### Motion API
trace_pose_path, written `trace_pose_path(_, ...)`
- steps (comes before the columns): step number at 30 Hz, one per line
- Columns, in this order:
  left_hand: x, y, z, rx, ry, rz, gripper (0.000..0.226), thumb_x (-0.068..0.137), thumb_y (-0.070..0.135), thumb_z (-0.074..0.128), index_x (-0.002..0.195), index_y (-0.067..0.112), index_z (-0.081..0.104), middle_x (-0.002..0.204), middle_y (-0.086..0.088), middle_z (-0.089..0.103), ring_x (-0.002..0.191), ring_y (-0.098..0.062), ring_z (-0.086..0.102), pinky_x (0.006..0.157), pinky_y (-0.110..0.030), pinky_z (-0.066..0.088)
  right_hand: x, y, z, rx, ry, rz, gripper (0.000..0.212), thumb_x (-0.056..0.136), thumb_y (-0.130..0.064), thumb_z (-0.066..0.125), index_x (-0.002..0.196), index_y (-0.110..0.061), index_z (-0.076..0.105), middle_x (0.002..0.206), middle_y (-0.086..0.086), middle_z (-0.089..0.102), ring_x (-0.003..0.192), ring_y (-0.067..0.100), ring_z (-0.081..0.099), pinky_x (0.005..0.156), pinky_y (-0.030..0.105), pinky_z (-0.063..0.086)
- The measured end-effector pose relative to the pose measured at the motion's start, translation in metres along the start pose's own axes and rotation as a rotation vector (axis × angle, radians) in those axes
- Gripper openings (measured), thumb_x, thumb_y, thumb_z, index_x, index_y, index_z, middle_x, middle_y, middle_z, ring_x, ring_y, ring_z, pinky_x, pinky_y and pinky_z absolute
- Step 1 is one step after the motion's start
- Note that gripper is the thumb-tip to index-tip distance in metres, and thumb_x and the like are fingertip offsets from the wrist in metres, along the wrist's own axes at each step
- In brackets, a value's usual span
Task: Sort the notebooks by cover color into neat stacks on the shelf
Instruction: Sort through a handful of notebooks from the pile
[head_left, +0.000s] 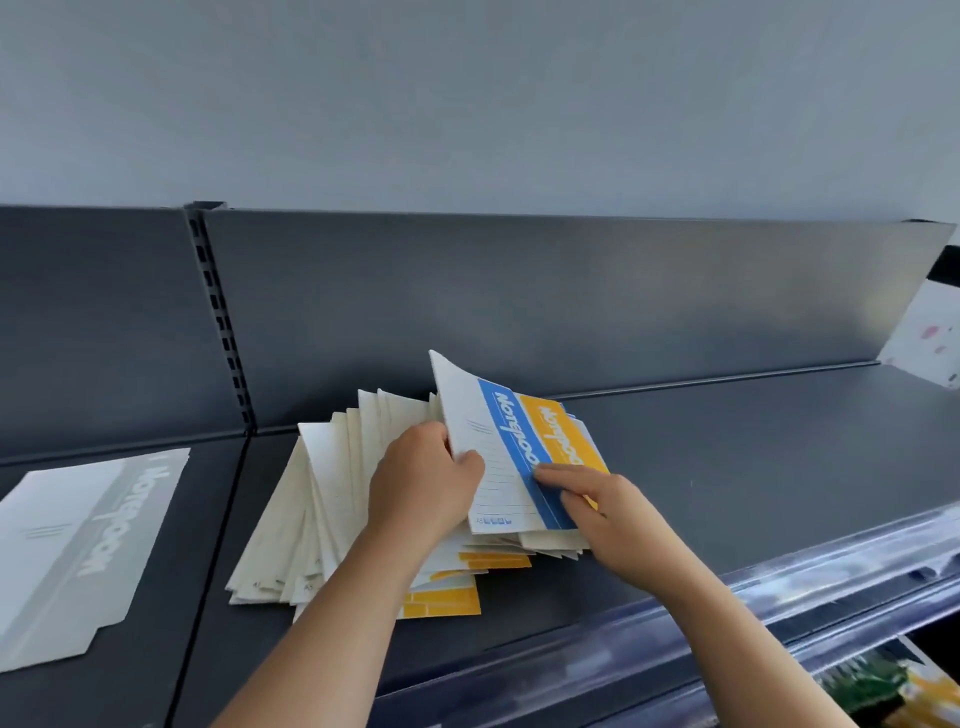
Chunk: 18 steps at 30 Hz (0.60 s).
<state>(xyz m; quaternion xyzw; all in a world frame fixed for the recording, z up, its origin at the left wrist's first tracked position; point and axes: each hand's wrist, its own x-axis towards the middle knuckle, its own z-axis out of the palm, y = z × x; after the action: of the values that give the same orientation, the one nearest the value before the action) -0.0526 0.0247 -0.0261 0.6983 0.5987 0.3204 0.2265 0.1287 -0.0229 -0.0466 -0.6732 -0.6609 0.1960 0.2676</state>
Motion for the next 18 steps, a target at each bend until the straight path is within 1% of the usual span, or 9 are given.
trace_pose_path(2,-0.001,0.0,-0.002,0.01,0.051,-0.031,0.015,0.093,0.026,0.052,0.081,0.017,0.051,0.107,0.003,0.066,0.068,-0.01,0.059,0.046,-0.017,0.039,0.002,0.009,-0.005,0.022,0.08,0.069,0.035,0.1,-0.024,0.034,0.13,-0.033,0.052,0.132,-0.01,0.051,0.108,0.008,0.051,0.07,0.013,0.043)
trace_pose_path(4,-0.004,0.001,-0.006,0.021,0.111,-0.057,0.018,0.094,0.023,0.05,0.077,0.018,0.046,0.1,0.001,0.065,0.064,-0.009,0.056,0.044,-0.017,0.032,0.005,0.016,-0.009,-0.019,0.114,0.135,0.037,0.1,-0.02,0.034,0.132,-0.025,0.051,0.134,-0.002,0.052,0.112,0.016,0.052,0.073,0.019,0.042)
trace_pose_path(6,-0.008,0.004,-0.009,0.014,0.153,-0.085,0.019,0.093,0.021,0.047,0.075,0.017,0.044,0.091,0.001,0.063,0.059,-0.01,0.052,0.043,-0.018,0.029,0.008,0.019,-0.009,-0.083,0.044,0.172,0.037,0.099,-0.017,0.03,0.127,-0.02,0.053,0.121,0.005,0.057,0.1,0.019,0.057,0.068,0.025,0.045)
trace_pose_path(8,-0.01,0.006,-0.01,0.0,0.171,-0.105,0.015,0.093,0.02,0.047,0.08,0.015,0.044,0.088,0.002,0.06,0.058,-0.01,0.051,0.041,-0.016,0.028,0.008,0.018,-0.007,-0.086,0.01,0.159,0.037,0.099,-0.015,0.027,0.123,-0.022,0.055,0.114,0.005,0.058,0.091,0.02,0.057,0.069,0.029,0.047)
trace_pose_path(10,-0.011,0.007,-0.011,-0.012,0.173,-0.111,0.012,0.093,0.022,0.048,0.085,0.013,0.046,0.093,0.003,0.061,0.06,-0.01,0.054,0.04,-0.014,0.028,0.007,0.015,-0.007,-0.051,0.017,0.119,0.04,0.099,-0.015,0.028,0.125,-0.026,0.056,0.113,0.002,0.058,0.091,0.019,0.057,0.067,0.025,0.045)
trace_pose_path(13,-0.011,0.007,-0.012,-0.033,0.162,-0.114,0.011,0.092,0.023,0.052,0.09,0.013,0.048,0.1,0.002,0.064,0.067,-0.011,0.058,0.04,-0.013,0.03,0.002,0.004,-0.005,0.012,-0.01,0.03,0.038,0.1,-0.014,0.029,0.118,-0.025,0.06,0.108,-0.004,0.059,0.09,0.014,0.056,0.066,0.023,0.047)
trace_pose_path(15,-0.012,0.006,-0.013,-0.059,0.151,-0.132,0.012,0.091,0.023,0.056,0.094,0.014,0.05,0.102,0.002,0.064,0.073,-0.012,0.06,0.04,-0.013,0.032,-0.001,0.0,-0.004,0.06,-0.054,0.006,0.038,0.101,-0.017,0.028,0.12,-0.03,0.058,0.112,-0.014,0.053,0.093,0.007,0.053,0.06,0.014,0.045)
trace_pose_path(17,-0.013,0.004,-0.013,-0.093,0.142,-0.147,0.015,0.09,0.022,0.06,0.098,0.014,0.05,0.105,0.001,0.063,0.08,-0.015,0.062,0.04,-0.013,0.035,0.0,0.002,-0.006,0.098,-0.041,0.025,0.038,0.101,-0.018,0.029,0.124,-0.031,0.056,0.12,-0.012,0.053,0.089,0.005,0.052,0.054,0.008,0.042)
trace_pose_path(18,-0.014,0.003,-0.013,-0.108,0.141,-0.152,0.016,0.089,0.02,0.06,0.099,0.014,0.05,0.107,0.001,0.063,0.083,-0.016,0.062,0.041,-0.014,0.036,0.002,0.005,-0.008,0.097,-0.004,0.048,0.038,0.101,-0.017,0.029,0.125,-0.028,0.056,0.122,-0.006,0.054,0.086,0.005,0.053,0.056,0.009,0.041)
